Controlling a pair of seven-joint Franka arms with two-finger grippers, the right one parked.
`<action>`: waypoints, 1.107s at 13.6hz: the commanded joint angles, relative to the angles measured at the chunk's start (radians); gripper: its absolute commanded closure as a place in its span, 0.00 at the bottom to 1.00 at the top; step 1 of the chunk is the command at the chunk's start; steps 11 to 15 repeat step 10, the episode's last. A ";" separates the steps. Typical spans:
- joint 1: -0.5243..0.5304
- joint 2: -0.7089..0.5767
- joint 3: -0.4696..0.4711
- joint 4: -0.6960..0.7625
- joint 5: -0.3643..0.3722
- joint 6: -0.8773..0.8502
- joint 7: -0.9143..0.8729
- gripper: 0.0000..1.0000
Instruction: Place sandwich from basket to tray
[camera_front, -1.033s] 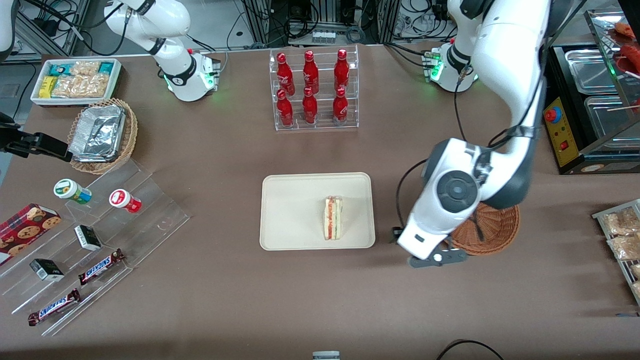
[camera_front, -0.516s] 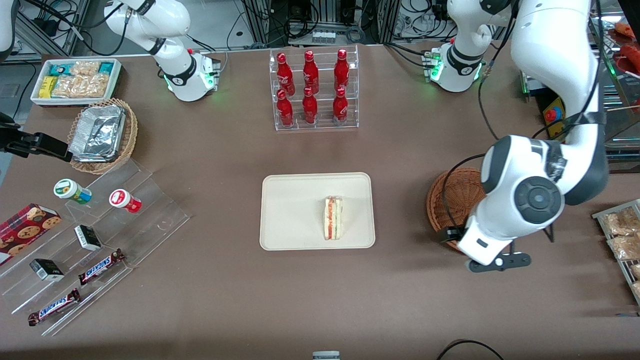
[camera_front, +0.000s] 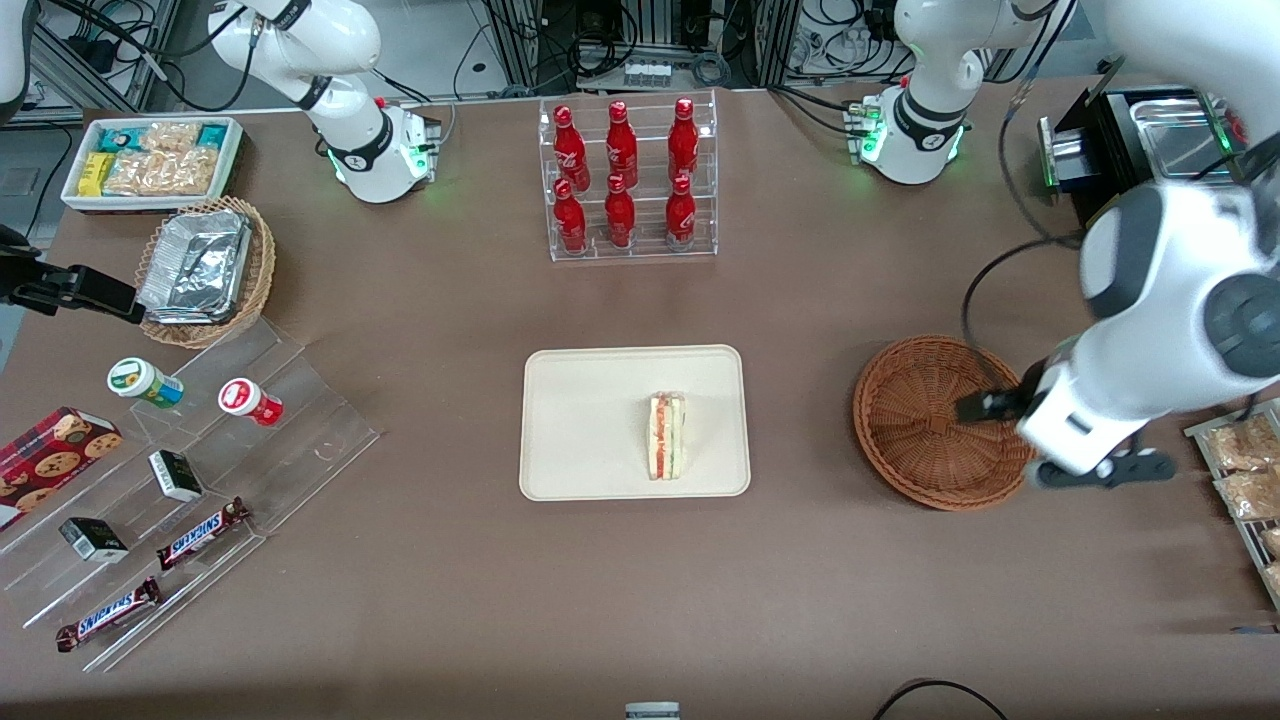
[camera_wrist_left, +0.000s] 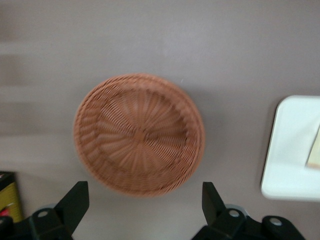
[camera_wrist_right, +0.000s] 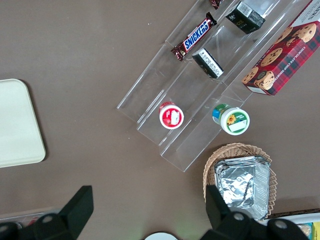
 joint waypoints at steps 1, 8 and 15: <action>0.048 -0.135 -0.019 -0.084 -0.013 -0.051 0.061 0.00; 0.065 -0.356 0.028 -0.113 -0.047 -0.269 0.136 0.00; 0.025 -0.361 0.079 -0.113 -0.052 -0.289 0.136 0.00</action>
